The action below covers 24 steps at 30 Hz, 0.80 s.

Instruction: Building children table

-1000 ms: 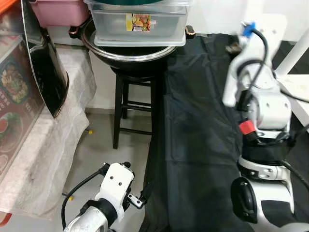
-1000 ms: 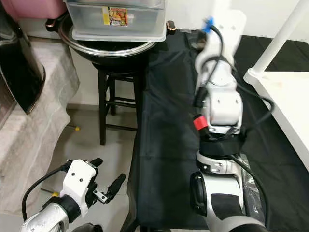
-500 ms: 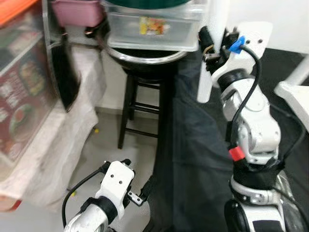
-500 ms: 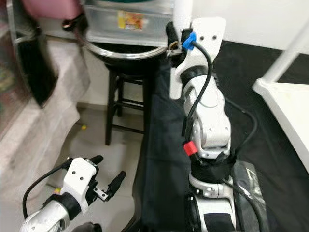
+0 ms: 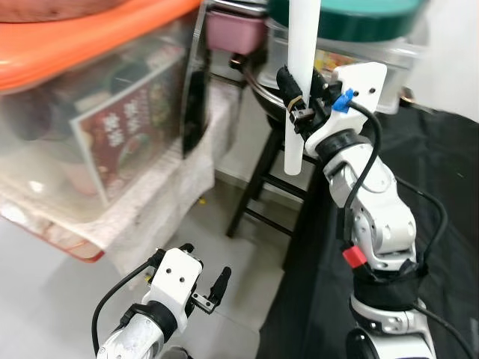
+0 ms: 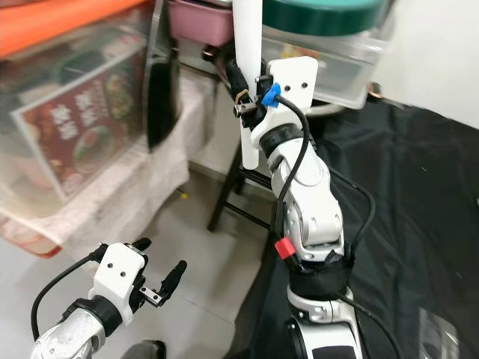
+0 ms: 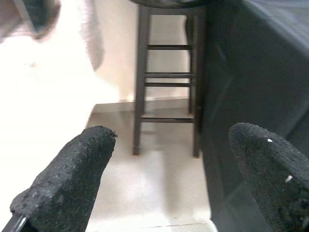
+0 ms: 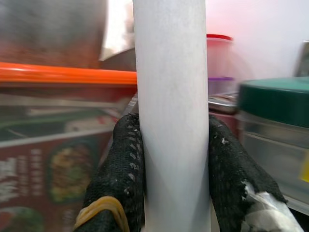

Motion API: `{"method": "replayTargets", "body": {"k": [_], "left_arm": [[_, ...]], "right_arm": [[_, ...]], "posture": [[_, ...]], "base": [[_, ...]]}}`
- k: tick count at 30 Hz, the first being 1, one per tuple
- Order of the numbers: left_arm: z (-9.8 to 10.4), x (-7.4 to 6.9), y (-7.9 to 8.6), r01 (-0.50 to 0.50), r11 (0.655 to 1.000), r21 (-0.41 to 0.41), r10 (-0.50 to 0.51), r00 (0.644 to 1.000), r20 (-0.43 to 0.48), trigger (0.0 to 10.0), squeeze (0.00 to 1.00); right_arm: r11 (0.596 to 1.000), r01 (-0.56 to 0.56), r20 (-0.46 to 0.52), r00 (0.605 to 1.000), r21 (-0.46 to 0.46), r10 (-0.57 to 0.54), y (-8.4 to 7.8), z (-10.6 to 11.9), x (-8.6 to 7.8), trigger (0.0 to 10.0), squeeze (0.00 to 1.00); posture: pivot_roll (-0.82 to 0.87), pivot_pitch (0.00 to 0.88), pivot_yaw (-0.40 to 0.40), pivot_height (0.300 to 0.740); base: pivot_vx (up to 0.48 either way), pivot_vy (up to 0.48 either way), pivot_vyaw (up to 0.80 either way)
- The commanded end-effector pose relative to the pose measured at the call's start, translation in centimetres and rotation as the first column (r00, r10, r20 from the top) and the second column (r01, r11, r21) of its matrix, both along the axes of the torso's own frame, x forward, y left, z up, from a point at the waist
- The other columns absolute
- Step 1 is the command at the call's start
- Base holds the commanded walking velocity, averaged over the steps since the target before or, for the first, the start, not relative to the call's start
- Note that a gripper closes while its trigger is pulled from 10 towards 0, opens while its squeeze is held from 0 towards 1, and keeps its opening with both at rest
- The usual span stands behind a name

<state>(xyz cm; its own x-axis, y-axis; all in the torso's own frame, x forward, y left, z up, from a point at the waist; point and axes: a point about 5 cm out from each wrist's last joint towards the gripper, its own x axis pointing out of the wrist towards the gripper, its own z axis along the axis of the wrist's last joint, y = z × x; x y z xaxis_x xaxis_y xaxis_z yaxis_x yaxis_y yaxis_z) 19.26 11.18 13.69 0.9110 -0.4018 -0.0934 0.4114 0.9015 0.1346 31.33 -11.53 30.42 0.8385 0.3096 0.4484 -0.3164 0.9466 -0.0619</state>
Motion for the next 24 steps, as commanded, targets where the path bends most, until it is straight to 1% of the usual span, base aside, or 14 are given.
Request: {"method": "replayTargets", "body": {"k": [1, 3, 4, 6, 7, 14, 24], "left_arm": [[-0.5, -0.1, 0.1, -0.006, 1.0, 0.006, 0.006, 1.0, -0.014, 10.0, 0.0], [-0.2, 0.0, 0.2, -0.016, 1.0, 0.005, 0.016, 1.0, 0.009, 10.0, 0.0], [-0.2, 0.0, 0.1, -0.013, 1.0, -0.006, 0.013, 1.0, 0.005, 10.0, 0.0], [-0.4, 0.1, 0.0, -0.007, 1.0, -0.015, 0.007, 1.0, -0.003, 10.0, 0.0], [-0.4, 0.1, 0.0, -0.007, 1.0, -0.015, 0.007, 1.0, -0.003, 10.0, 0.0], [-0.8, 0.2, -0.1, -0.005, 1.0, -0.003, 0.005, 1.0, -0.012, 10.0, 0.0], [-1.0, 0.2, -0.1, -0.003, 1.0, -0.009, 0.002, 1.0, -0.019, 10.0, 0.0]], "right_arm": [[1.0, 0.002, 0.051, 0.999, 0.018, -0.003, -0.2, 0.7, -0.6, 10.0, 0.0], [0.999, 0.006, 0.07, 0.997, 0.04, -0.009, -0.3, 1.1, -0.8, 10.0, 0.0], [0.998, 0.01, 0.074, 0.997, 0.057, -0.014, -0.4, 1.3, -0.8, 10.0, 0.0], [0.995, 0.018, 0.076, 0.997, 0.096, -0.025, -0.8, 1.7, -0.8, 10.0, 0.0], [0.995, 0.018, 0.076, 0.997, 0.096, -0.025, -0.8, 1.7, -0.8, 10.0, 0.0], [0.993, 0.021, 0.061, 0.998, 0.118, -0.028, -1.1, 1.6, -0.7, 10.0, 0.0], [0.993, 0.033, 0.051, 0.998, 0.11, -0.039, -1.3, 1.4, -0.6, 10.0, 0.0]], "posture": [[0.11, 0.08, -0.102, 0.74], [0.11, 0.08, -0.101, 0.74], [0.11, 0.073, -0.097, 0.74], [0.11, 0.07, -0.099, 0.74], [0.11, 0.07, -0.099, 0.74], [0.1, 0.071, -0.095, 0.74], [0.1, 0.074, -0.099, 0.74]], "base": [[0.0, 0.0, 0.79], [0.0, 0.0, 0.79], [0.0, 0.0, 0.79], [0.0, 0.0, 0.0], [0.0, 0.0, 0.0], [-0.422, 0.0, 0.0], [-0.466, 0.0, 0.0]]}}
